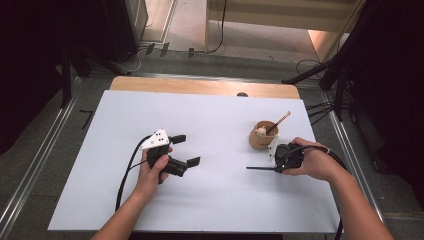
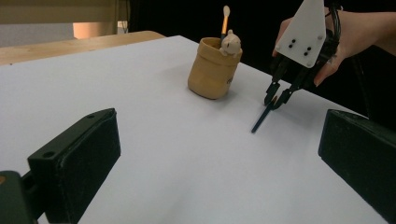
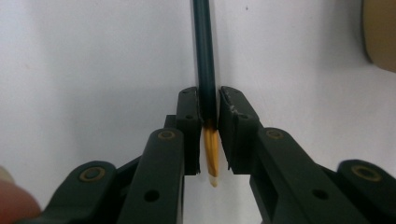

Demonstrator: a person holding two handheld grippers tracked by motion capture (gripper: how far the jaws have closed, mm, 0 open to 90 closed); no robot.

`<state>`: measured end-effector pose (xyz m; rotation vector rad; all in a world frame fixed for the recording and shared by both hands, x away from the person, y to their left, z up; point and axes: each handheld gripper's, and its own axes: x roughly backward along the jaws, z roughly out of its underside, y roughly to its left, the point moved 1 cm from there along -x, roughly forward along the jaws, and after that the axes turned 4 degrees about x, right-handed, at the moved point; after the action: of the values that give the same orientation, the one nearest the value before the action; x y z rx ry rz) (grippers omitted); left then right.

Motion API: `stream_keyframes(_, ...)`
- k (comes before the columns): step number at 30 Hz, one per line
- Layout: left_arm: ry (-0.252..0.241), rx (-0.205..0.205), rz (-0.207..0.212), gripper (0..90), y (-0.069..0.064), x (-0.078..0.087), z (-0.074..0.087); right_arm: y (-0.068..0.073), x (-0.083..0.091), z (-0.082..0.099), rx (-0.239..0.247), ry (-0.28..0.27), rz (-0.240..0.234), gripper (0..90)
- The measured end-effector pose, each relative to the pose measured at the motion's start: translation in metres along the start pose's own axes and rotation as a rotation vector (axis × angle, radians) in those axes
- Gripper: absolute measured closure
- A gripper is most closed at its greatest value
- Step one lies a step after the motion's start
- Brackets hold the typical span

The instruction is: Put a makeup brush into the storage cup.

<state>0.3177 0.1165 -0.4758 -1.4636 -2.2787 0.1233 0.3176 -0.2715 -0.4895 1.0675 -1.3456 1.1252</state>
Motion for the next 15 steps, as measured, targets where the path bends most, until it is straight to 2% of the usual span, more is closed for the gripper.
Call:
stream_keyframes(4, -0.003, 0.004, 0.003, 0.0, -0.0005, -0.0006, 0.0002, -0.0014, -0.0007, -0.0006, 0.013, -0.004, -0.003, 80.3)
stream_keyframes(10, -0.002, 0.000, 0.002, 0.0, -0.0005, -0.0013, 0.0004, -0.0019, -0.0010, -0.0007, 0.006, 0.002, -0.018, 81.1)
stream_keyframes(15, -0.005, 0.003, 0.003, 0.0, -0.0013, -0.0019, 0.0003, -0.0022, -0.0012, -0.0048, 0.017, 0.036, -0.026, 81.9)
